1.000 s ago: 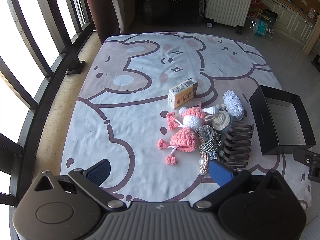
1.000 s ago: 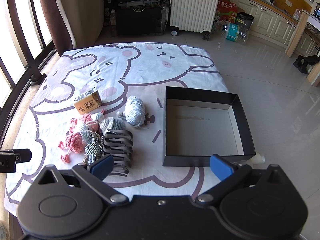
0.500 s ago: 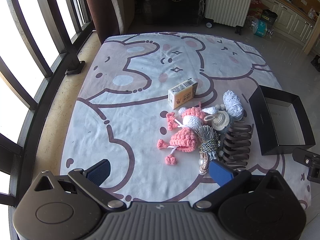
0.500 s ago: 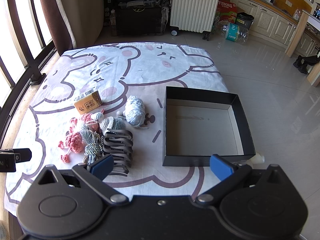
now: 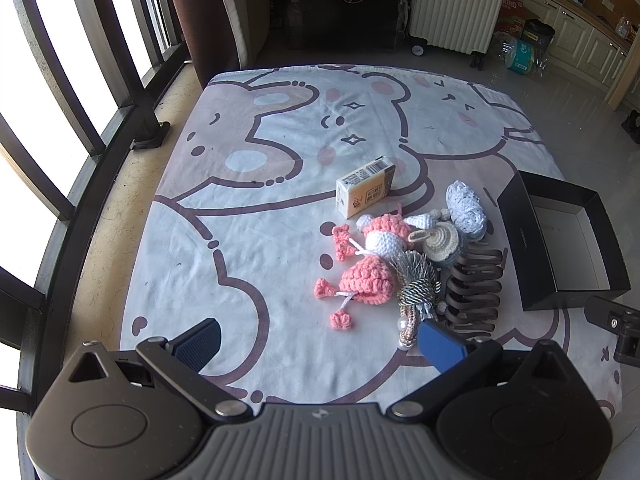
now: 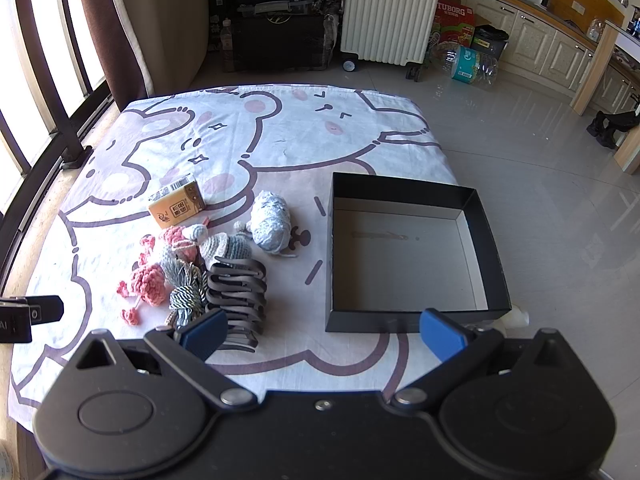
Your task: Organize objects
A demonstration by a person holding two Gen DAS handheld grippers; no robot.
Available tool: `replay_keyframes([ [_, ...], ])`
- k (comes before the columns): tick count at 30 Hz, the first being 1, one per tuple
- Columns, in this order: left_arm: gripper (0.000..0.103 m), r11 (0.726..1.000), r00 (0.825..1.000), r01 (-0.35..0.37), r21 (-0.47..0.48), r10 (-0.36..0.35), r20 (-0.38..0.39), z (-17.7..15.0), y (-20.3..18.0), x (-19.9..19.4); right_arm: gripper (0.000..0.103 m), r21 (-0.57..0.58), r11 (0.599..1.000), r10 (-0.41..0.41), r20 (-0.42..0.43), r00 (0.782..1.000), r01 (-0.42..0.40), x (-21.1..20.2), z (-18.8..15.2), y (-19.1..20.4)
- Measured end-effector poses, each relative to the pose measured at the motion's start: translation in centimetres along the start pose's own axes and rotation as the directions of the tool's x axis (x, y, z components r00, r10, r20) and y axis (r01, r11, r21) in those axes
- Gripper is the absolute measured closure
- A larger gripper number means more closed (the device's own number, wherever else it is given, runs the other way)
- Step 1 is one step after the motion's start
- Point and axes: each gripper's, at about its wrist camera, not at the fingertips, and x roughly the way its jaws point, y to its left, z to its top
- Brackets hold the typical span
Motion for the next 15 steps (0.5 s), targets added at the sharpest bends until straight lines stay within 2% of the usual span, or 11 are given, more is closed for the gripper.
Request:
replay_keyframes([
  [15,0.000,1.000,1.000,0.001,0.001,-0.001,0.000,0.00,0.01,-0.01,0.000,-0.002,1.000,0.001,0.001,1.000,-0.001,0.12,0.05,0.12],
])
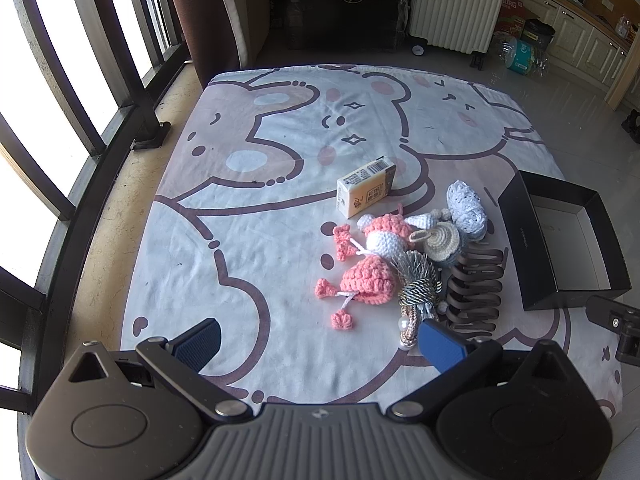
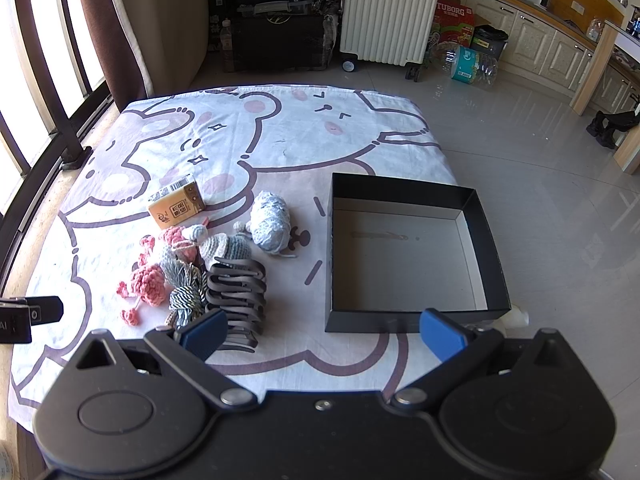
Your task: Organize objects
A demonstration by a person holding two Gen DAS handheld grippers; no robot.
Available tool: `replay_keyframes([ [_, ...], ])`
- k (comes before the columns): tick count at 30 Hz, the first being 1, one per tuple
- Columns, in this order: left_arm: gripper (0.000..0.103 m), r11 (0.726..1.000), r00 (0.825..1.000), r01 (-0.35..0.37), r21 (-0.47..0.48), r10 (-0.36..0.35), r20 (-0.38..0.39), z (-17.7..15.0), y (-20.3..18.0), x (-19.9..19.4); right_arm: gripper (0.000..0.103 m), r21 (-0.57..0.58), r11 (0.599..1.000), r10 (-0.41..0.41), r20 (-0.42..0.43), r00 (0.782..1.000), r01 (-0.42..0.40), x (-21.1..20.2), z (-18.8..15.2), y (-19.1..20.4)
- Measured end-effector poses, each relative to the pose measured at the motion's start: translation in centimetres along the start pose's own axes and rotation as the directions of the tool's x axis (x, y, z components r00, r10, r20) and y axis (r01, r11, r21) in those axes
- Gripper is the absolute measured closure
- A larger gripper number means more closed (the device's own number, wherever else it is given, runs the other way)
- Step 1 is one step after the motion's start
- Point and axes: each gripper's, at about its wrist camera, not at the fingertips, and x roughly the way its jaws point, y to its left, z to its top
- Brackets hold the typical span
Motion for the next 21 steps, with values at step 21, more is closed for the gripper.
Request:
replay_keyframes([
  [21,0.000,1.000,1.000,-0.006,0.013,0.006,0.016,0.39,0.32,0.53,0.000,-0.004,1.000,0.010,0.008,1.000,-0.010,-0.26,0.44,0.26],
])
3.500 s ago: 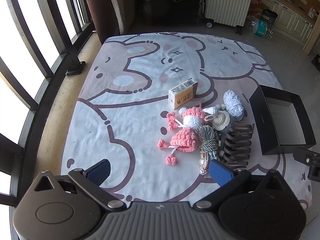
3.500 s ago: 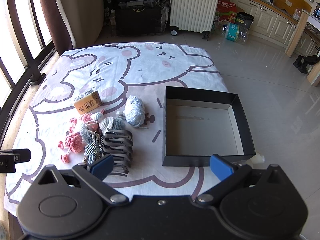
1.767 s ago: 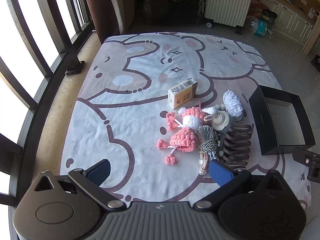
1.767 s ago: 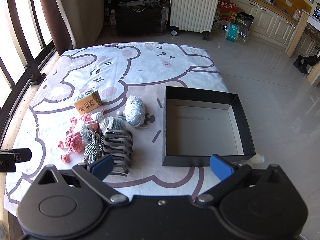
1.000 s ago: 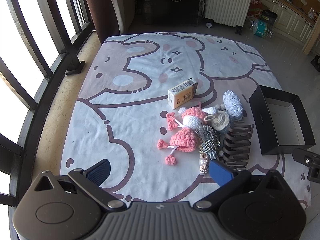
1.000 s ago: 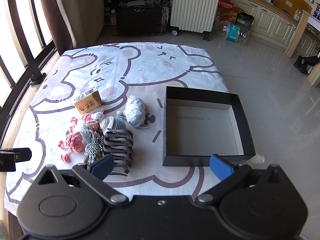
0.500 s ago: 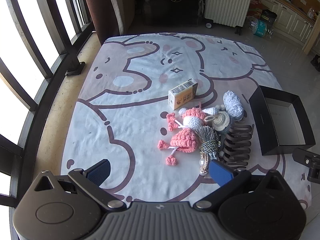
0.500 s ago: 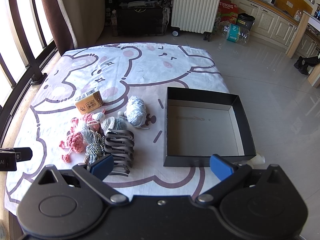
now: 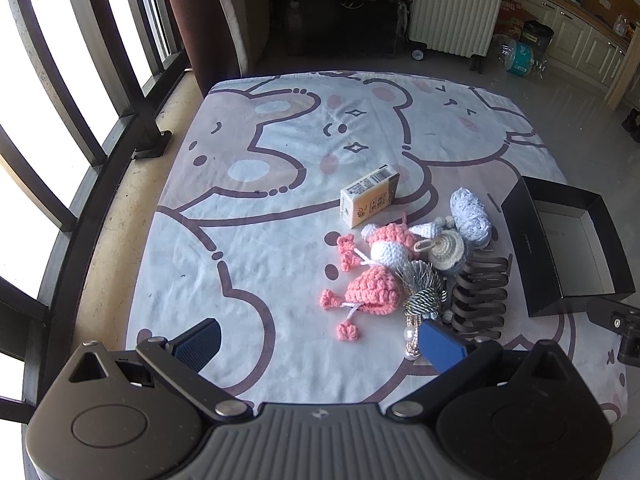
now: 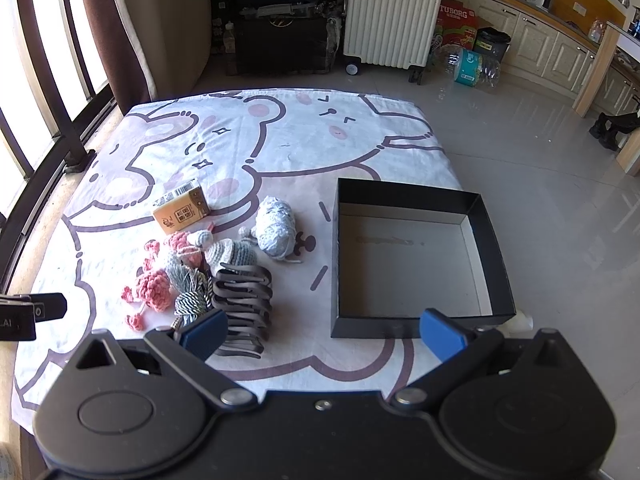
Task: Organize objects
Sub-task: 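Move the left tool to the rope tassel while the right tool approaches the grey claw clip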
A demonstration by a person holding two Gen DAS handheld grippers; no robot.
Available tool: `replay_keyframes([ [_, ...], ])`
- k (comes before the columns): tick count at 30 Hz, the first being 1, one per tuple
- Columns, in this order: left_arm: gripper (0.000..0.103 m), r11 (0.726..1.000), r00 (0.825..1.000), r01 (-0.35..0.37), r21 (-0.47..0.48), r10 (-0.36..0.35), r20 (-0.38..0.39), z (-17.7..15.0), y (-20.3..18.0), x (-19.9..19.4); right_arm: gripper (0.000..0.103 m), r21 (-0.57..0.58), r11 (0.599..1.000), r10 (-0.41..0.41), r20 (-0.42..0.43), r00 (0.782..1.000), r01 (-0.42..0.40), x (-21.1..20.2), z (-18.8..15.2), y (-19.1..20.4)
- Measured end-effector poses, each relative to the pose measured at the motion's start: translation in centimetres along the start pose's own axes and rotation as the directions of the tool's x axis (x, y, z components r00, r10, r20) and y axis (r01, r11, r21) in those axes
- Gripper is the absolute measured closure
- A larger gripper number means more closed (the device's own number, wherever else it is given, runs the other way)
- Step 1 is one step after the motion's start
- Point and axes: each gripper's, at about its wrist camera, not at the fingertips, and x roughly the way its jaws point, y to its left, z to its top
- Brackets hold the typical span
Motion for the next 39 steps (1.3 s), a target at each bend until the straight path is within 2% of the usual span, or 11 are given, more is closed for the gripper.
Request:
replay_keyframes([
  [7,0.000,0.999,1.000,-0.006,0.035,0.006,-0.007,0.2,-0.5,0.9,0.000,-0.020,1.000,0.006,-0.011,1.000,-0.006,1.0,0.4,0.8],
  [16,0.000,0.999,1.000,-0.008,0.040,0.009,-0.024,0.4,-1.1,2.7,0.000,0.000,0.998,0.059,-0.036,0.998,-0.059,2.7,0.7,1.4],
  [27,0.000,0.998,0.997,0.031,0.046,-0.028,-0.075,-0.2,-1.8,5.6,0.000,0.020,0.996,0.094,-0.087,0.992,-0.092,5.3,0.4,1.7],
  [33,0.004,0.995,0.992,0.091,0.031,-0.087,-0.095,-0.7,-2.2,7.4,0.000,0.041,0.992,0.123,-0.106,0.987,-0.119,6.8,-0.1,1.6],
  [35,0.009,0.993,0.987,0.114,0.013,-0.111,-0.115,-0.9,-2.1,8.1,0.000,0.054,0.988,0.148,-0.086,0.985,-0.144,7.1,-0.3,1.4],
  [39,0.012,0.989,0.982,0.147,-0.003,-0.147,-0.116,-1.0,-2.3,9.0,0.000,0.066,0.981,0.186,-0.074,0.980,-0.181,7.8,-0.7,1.4],
])
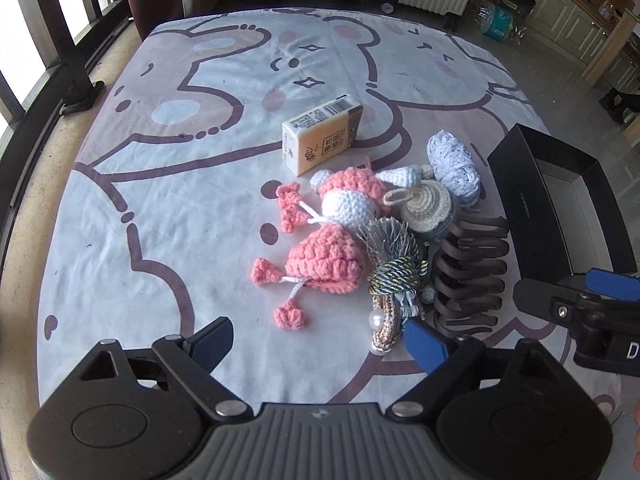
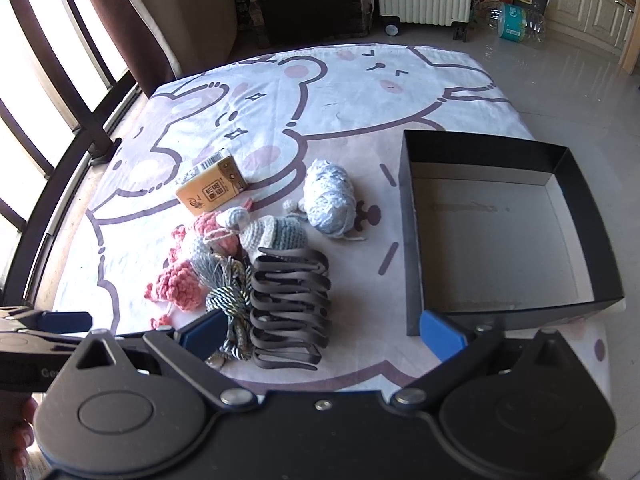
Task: Organize objects
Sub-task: 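Move the left tool to the rope tassel while the right tool approaches the grey claw clip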
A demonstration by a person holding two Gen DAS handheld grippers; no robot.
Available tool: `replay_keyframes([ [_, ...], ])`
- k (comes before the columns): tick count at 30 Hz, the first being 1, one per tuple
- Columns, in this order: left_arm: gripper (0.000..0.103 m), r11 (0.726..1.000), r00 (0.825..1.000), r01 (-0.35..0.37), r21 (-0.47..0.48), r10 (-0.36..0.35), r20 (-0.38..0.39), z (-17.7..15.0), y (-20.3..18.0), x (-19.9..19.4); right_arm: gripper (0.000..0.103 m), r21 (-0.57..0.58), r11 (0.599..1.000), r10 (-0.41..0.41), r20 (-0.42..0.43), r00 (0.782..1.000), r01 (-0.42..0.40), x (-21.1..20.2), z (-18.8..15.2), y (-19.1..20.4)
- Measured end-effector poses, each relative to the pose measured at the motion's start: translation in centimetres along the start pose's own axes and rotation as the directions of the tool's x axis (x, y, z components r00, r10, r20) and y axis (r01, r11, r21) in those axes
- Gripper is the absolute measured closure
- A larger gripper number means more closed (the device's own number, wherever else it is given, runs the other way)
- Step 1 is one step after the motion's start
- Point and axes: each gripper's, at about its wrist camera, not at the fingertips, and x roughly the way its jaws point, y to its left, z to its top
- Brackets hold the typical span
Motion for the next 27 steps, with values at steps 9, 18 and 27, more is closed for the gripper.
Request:
replay_keyframes([
  [9,0.025,0.995,0.995,0.095,-0.023,-0.094,0.014,-0.2,0.0,2.0,0.000,0.052,0.997,0.047,0.024,0.999,-0.048,2.4,-0.9,-0.8],
  [18,0.034,0.988,0.988,0.152,-0.002,-0.152,0.030,-0.2,-0.5,3.9,0.016,0.177,0.972,0.156,0.012,0.988,-0.156,4.8,-1.3,-2.3],
  [27,0.037,0.984,0.984,0.176,0.013,-0.177,0.017,-0.3,-1.2,5.3,0.018,0.209,0.962,0.182,-0.010,0.983,-0.176,6.4,-1.6,-2.4],
])
